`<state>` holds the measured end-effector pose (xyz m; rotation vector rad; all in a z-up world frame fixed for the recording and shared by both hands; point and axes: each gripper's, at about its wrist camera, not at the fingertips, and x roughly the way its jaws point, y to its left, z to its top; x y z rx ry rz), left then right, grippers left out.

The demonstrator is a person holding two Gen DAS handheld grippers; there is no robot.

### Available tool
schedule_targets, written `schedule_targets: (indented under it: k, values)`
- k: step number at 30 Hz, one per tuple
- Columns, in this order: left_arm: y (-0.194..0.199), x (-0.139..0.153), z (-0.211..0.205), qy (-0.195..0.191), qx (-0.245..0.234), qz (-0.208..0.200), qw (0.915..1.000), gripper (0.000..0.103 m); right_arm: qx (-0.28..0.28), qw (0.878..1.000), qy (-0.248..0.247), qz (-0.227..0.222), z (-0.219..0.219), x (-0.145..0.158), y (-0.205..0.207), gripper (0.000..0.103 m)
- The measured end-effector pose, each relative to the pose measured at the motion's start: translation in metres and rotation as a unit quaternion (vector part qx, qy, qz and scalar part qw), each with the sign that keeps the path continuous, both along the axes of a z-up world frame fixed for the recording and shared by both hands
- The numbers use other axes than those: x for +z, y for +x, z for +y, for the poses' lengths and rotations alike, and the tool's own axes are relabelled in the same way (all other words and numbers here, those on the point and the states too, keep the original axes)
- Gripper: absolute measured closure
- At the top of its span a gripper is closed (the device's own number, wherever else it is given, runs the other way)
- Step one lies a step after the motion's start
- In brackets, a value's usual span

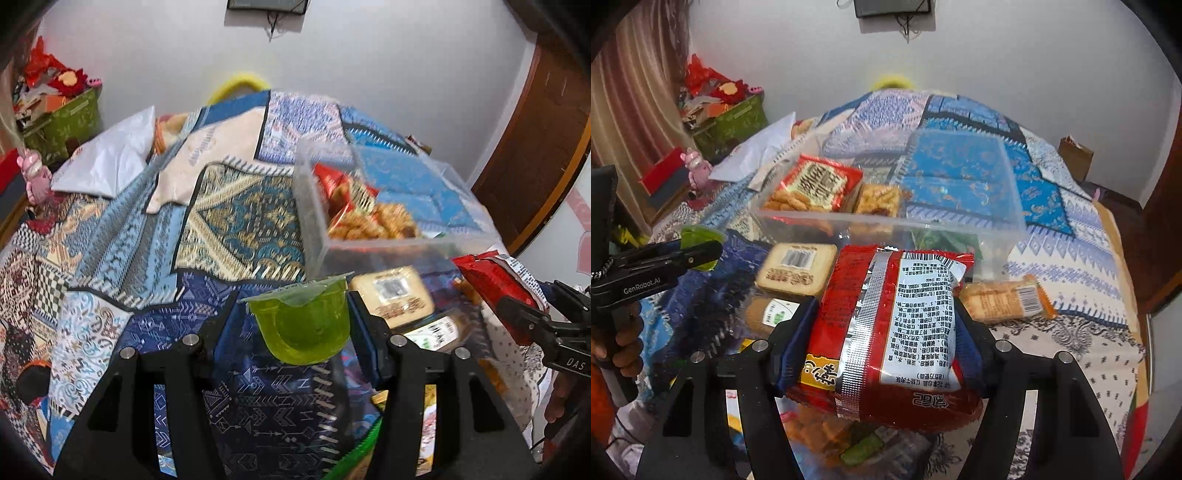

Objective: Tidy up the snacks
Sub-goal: 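Place the jelly cup and red-and-white bag into the clear box and release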

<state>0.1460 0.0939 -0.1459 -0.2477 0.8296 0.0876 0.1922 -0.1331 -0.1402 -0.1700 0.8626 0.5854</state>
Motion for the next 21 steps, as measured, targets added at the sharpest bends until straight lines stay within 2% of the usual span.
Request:
schedule_targets:
  k: [12, 21]
  values:
    - [0.022, 0.037, -0.025, 0.004, -0.025, -0.042, 0.9988, 0.048, -0.014, 0.998, 0.028, -0.048, -0.005, 0.034, 0.011, 0.037]
    - [0.067, 0.030, -0.049, 0.000, -0.056, -0.034, 0.9978, 0.048, -0.028, 0.998, 0.039, -0.047, 0.000, 0.032, 0.048, 0.037]
